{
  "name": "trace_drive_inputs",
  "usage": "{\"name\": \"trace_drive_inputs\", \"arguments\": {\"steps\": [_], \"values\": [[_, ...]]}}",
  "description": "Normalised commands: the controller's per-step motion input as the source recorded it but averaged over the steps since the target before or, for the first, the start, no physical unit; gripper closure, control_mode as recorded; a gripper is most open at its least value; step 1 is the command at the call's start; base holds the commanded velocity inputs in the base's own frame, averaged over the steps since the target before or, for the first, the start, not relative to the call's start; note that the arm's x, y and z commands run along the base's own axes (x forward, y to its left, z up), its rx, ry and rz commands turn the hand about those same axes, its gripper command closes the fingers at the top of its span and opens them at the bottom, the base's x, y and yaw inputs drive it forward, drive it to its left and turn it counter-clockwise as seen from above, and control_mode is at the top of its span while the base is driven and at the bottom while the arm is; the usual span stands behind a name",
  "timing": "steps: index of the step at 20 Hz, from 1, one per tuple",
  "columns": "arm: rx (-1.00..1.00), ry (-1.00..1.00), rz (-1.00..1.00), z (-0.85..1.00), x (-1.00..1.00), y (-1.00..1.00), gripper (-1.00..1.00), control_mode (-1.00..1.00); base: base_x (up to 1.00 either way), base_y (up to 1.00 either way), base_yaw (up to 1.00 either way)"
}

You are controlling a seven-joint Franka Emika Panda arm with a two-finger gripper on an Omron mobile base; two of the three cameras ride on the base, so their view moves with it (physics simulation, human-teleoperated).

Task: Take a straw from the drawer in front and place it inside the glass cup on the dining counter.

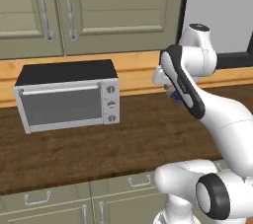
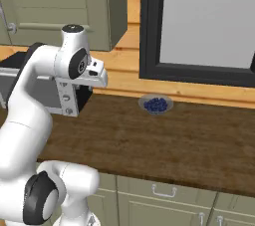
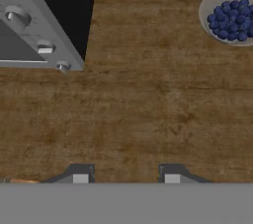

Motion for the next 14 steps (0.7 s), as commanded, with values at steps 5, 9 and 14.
{"name": "trace_drive_inputs", "arguments": {"steps": [5,9,14], "values": [[0.00,0.00,0.00,0.00,0.00,0.00,-1.00,1.00,-0.35,0.03,0.00],[0.00,0.00,0.00,0.00,0.00,0.00,-1.00,1.00,-0.87,-0.03,0.12],[0.00,0.00,0.00,0.00,0.00,0.00,-1.00,1.00,-0.17,-0.40,0.45]]}}
